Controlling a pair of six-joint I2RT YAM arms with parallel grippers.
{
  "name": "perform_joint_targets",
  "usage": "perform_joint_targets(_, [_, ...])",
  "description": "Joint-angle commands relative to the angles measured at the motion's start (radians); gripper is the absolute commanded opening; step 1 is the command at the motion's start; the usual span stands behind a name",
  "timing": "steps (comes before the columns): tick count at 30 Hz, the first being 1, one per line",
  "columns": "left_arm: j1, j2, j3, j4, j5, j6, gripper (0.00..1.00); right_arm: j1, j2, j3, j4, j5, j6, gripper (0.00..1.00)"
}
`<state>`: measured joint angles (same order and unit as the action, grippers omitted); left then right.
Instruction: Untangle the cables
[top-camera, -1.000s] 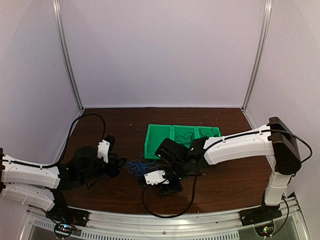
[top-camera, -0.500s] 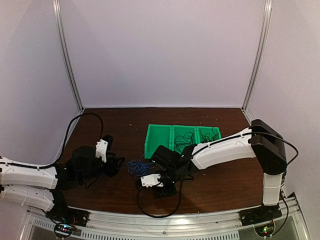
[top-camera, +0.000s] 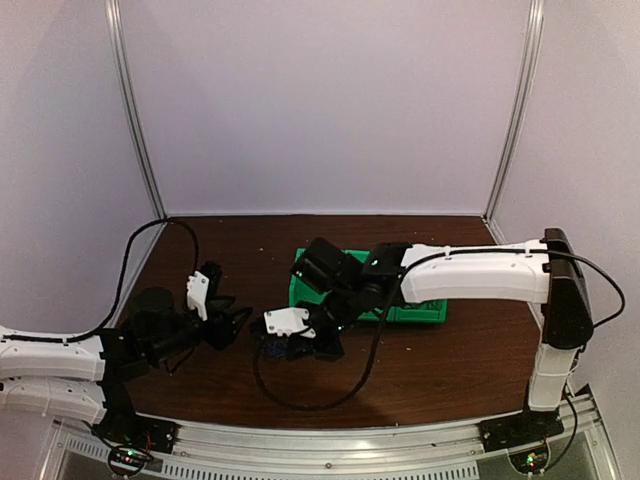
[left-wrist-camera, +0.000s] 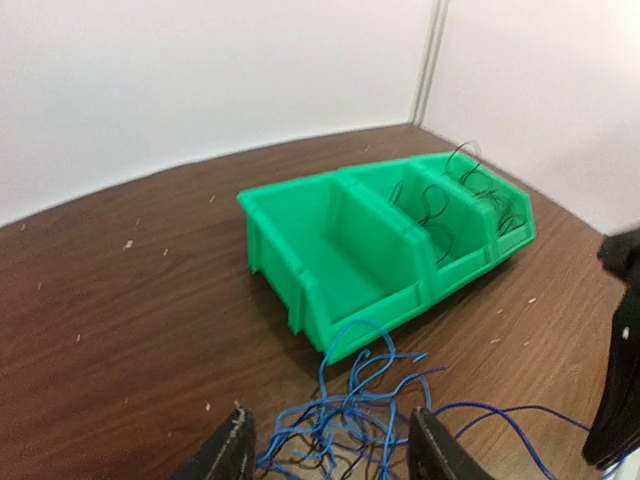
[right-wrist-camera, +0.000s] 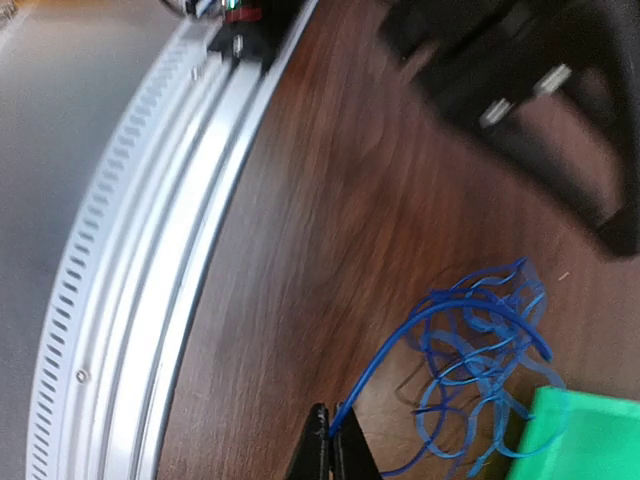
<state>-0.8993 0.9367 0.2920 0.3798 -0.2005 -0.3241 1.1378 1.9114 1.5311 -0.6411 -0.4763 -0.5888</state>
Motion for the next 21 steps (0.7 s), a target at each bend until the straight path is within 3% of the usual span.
perform_joint_targets(1, [-0.012,-0.1,-0.025,0.197,0.195,0.114,0.53,-0.027,-0.115,0.209,-0.148,-0.09,-0.027,0.0])
perform_joint_targets(6, [-0.097,-0.182,0.069,0.112,0.193,0.223,0.53,-0.056,-0.104,0.387,-0.201,-0.096,-0.018,0.0])
perform_joint_targets(12, [-0.124,-0.154,0.181,-0.027,0.2,0.28,0.53,-0.076,-0.081,0.585,-0.205,-0.065,-0.017,0.0])
perform_joint_targets(18, [-0.125,-0.087,0.164,0.053,0.238,0.27,0.53,-0.076,-0.067,0.645,-0.188,-0.047,-0.01,0.0])
perform_joint_targets(21, [-0.124,-0.015,0.161,0.129,0.099,0.241,0.51,-0.076,-0.067,0.649,-0.185,-0.066,0.002,0.0])
